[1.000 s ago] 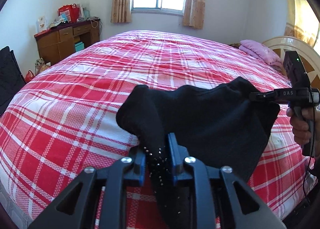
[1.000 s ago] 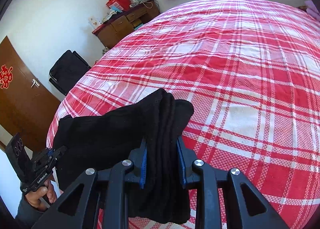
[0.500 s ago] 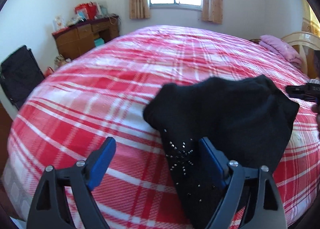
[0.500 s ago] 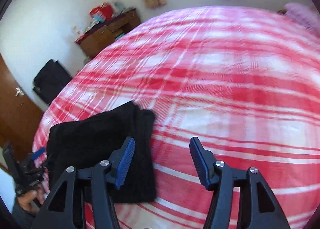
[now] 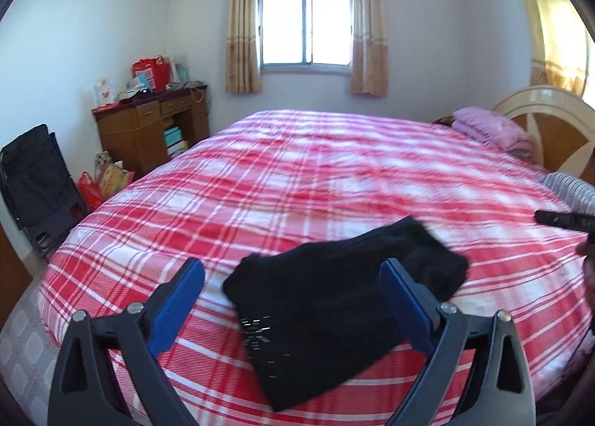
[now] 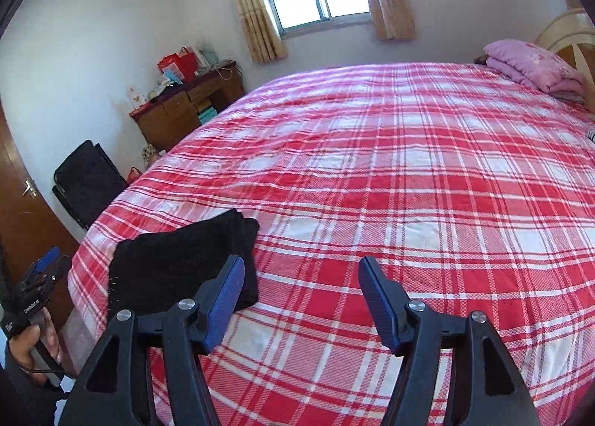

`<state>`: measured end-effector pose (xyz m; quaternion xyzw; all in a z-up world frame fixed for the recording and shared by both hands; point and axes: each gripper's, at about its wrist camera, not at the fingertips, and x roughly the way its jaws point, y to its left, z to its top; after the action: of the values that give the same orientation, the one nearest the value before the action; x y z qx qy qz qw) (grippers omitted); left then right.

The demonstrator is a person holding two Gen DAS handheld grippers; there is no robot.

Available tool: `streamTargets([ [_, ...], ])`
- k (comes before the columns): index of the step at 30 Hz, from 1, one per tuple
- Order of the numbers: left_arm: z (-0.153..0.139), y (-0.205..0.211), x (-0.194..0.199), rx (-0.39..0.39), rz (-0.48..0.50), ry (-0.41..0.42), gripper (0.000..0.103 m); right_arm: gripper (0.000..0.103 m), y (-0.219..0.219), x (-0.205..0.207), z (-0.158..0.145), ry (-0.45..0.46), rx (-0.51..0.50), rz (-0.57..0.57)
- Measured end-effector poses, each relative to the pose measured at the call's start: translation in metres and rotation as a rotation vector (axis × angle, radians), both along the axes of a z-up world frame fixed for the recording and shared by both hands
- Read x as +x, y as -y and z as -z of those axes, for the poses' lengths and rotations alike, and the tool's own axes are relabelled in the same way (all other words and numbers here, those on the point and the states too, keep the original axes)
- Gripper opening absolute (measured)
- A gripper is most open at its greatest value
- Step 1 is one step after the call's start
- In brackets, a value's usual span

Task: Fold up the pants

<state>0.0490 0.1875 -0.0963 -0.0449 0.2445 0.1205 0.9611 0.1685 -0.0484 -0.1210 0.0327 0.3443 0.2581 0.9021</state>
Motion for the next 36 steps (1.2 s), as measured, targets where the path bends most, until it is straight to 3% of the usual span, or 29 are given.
streamTargets([
  [10,-0.042,0.026,-0.014,-0.036,0.023,0.102,0.101,0.07,-0.024,-0.067,-0.05,0.191,-0.046,-0.09],
  [13,-0.047,0.03,-0.017,-0.015,0.027,0.12,0.101,0.071,-0.028,-0.082,-0.059,0.234,-0.062,-0.105],
  [36,-0.05,0.041,-0.02,0.013,0.038,0.128,0.103,0.073,-0.028,-0.098,-0.069,0.284,-0.06,-0.106],
])
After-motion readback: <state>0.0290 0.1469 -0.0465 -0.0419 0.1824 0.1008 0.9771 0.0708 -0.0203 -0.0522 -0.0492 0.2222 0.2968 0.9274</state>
